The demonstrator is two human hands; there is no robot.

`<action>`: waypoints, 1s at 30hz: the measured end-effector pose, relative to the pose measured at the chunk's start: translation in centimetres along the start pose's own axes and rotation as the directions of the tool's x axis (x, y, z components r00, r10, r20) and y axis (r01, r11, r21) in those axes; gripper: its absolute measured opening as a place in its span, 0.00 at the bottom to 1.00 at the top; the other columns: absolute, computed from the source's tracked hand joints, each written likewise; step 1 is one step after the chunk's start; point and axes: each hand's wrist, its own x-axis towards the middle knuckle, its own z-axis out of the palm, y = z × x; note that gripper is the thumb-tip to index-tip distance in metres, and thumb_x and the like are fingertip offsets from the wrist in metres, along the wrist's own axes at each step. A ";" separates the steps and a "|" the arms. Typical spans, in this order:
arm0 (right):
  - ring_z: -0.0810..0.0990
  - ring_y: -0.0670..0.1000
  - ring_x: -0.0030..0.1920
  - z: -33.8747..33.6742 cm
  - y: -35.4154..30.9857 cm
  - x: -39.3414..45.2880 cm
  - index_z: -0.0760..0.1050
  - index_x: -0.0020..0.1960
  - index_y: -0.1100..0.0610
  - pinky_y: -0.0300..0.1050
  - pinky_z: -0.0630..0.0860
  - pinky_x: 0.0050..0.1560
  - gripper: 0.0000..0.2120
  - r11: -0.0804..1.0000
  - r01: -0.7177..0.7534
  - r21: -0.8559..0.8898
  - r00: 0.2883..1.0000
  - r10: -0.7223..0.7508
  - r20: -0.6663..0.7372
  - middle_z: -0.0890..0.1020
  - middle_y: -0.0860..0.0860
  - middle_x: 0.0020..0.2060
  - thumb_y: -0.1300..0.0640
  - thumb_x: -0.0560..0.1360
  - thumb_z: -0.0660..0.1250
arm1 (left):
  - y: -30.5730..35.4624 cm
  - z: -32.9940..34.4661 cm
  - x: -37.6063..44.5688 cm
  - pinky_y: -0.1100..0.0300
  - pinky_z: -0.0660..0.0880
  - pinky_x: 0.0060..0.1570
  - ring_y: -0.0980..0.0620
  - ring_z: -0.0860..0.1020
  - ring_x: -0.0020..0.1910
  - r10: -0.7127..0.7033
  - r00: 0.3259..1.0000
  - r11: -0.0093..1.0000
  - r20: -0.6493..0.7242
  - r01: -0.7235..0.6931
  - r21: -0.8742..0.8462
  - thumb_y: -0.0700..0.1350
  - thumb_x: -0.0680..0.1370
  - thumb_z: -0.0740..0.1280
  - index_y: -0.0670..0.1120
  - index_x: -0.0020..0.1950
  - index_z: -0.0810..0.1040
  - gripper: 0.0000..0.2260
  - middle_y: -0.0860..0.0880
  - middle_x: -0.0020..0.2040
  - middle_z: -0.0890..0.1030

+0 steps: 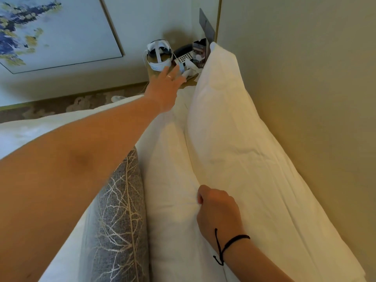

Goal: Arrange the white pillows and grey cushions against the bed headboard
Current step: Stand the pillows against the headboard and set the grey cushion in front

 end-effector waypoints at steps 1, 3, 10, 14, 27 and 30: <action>0.69 0.54 0.37 0.1 -0.1 0.1 0.66 0.47 0.52 0.40 0.57 0.28 0.12 1.000 -0.011 0.003 1.000 0.011 0.009 0.74 0.51 0.40 0.67 0.71 0.55 | 0.0 0.4 -0.7 0.37 0.62 0.71 0.42 0.53 0.78 0.030 0.999 1.000 0.022 -0.030 0.000 0.43 0.80 0.64 0.53 0.76 0.62 0.25 0.48 0.80 0.53; 0.69 0.54 0.37 0.4 -0.3 0.3 0.67 0.48 0.53 0.40 0.57 0.28 0.11 0.999 -0.032 0.035 0.999 0.031 0.013 0.74 0.52 0.41 0.67 0.73 0.55 | 0.2 1.1 -2.7 0.42 0.66 0.70 0.44 0.62 0.75 0.109 0.990 0.993 0.093 -0.105 -0.046 0.41 0.79 0.63 0.55 0.72 0.69 0.22 0.49 0.77 0.64; 0.70 0.54 0.39 1.5 -0.4 -1.2 0.69 0.55 0.55 0.44 0.66 0.39 0.10 1.000 -0.006 -0.019 1.000 0.006 0.016 0.78 0.53 0.47 0.64 0.78 0.53 | 3.5 0.7 -10.1 0.55 0.70 0.60 0.54 0.72 0.57 0.394 0.770 0.918 0.502 -0.359 -0.170 0.52 0.78 0.55 0.64 0.64 0.72 0.17 0.57 0.60 0.76; 0.73 0.54 0.40 1.1 -1.2 -1.6 0.72 0.54 0.55 0.44 0.68 0.37 0.11 0.998 -0.064 0.007 0.992 0.063 0.106 0.78 0.53 0.46 0.65 0.76 0.56 | 5.7 0.2 -11.5 0.56 0.72 0.58 0.53 0.73 0.57 0.388 0.598 0.913 0.701 -0.352 -0.205 0.47 0.77 0.62 0.58 0.66 0.74 0.18 0.55 0.59 0.74; 0.75 0.54 0.45 1.2 -2.1 -4.1 0.71 0.61 0.55 0.44 0.74 0.46 0.12 0.971 -0.133 0.201 0.991 0.123 0.059 0.68 0.50 0.58 0.61 0.78 0.61 | 6.7 1.0 -14.0 0.57 0.73 0.48 0.48 0.78 0.49 0.369 0.899 0.925 0.237 -0.329 -0.191 0.49 0.82 0.57 0.49 0.52 0.76 0.09 0.53 0.53 0.73; 0.75 0.54 0.54 3.2 -2.2 -8.1 0.67 0.65 0.54 0.44 0.72 0.54 0.22 0.994 -0.062 0.092 0.992 0.051 0.115 0.68 0.50 0.61 0.41 0.80 0.58 | 5.5 0.9 -15.3 0.52 0.76 0.52 0.49 0.79 0.49 0.441 0.868 0.894 0.227 -0.404 -0.194 0.56 0.83 0.55 0.54 0.60 0.73 0.12 0.55 0.62 0.73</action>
